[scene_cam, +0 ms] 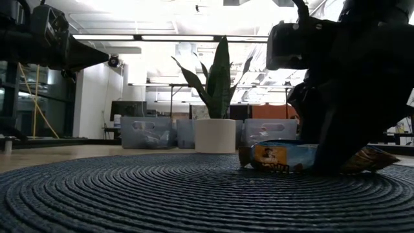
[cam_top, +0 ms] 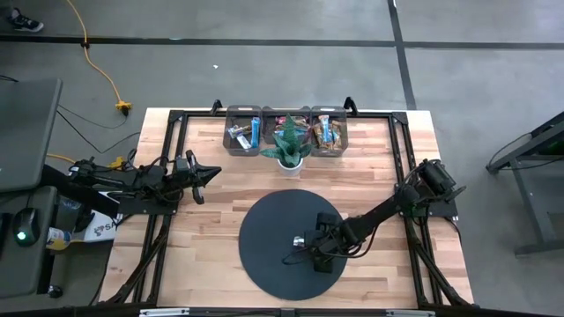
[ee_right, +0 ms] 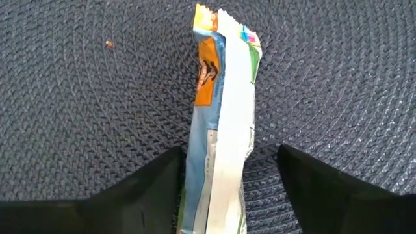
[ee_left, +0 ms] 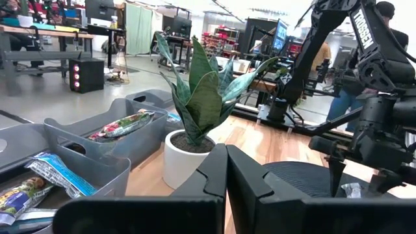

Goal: Pick and place Granola Bars by type
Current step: Put the orange granola bar into the right black bin

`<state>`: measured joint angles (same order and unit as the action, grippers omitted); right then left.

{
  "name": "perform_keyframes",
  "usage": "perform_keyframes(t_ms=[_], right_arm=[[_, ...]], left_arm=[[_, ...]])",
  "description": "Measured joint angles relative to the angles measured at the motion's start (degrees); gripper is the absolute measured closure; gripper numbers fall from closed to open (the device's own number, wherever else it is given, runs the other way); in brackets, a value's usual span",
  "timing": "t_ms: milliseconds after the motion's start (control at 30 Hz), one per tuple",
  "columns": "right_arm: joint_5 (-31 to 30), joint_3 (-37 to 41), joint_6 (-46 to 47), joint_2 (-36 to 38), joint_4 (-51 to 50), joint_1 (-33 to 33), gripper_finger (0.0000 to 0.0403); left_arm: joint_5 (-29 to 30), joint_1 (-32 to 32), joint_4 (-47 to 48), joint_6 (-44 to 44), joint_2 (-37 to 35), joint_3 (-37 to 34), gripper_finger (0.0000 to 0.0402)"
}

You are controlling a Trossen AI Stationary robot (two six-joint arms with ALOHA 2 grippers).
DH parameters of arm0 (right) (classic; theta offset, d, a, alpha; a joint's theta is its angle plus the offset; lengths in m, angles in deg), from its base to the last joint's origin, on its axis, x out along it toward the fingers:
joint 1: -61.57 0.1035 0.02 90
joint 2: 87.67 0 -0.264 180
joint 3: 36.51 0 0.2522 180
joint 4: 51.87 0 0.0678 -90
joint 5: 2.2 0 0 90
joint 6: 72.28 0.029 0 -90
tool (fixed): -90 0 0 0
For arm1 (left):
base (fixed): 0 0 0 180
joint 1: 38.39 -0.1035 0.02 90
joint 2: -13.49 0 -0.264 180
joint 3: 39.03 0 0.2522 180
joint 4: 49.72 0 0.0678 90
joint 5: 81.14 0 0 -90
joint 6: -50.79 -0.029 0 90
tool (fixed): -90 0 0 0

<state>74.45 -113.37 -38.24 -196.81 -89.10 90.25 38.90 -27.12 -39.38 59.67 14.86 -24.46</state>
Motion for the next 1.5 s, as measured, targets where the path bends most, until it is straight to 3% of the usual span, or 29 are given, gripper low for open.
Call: perform_keyframes(t_ms=[567,1300,1500], right_arm=[[4.2,0.1,0.0,0.0,-0.2,-0.1,0.0265],[10.4,0.2,0.7,0.9,-0.1,-0.2,0.0357],[11.1,0.4,1.4,2.2,0.8,-0.2,0.0362]], left_arm=[[0.0,0.0,0.0,0.0,0.0,0.0,0.04],[0.0,0.0,0.0,0.0,0.0,0.0,0.04],[0.0,0.0,0.0,0.0,0.0,0.0,0.04]])
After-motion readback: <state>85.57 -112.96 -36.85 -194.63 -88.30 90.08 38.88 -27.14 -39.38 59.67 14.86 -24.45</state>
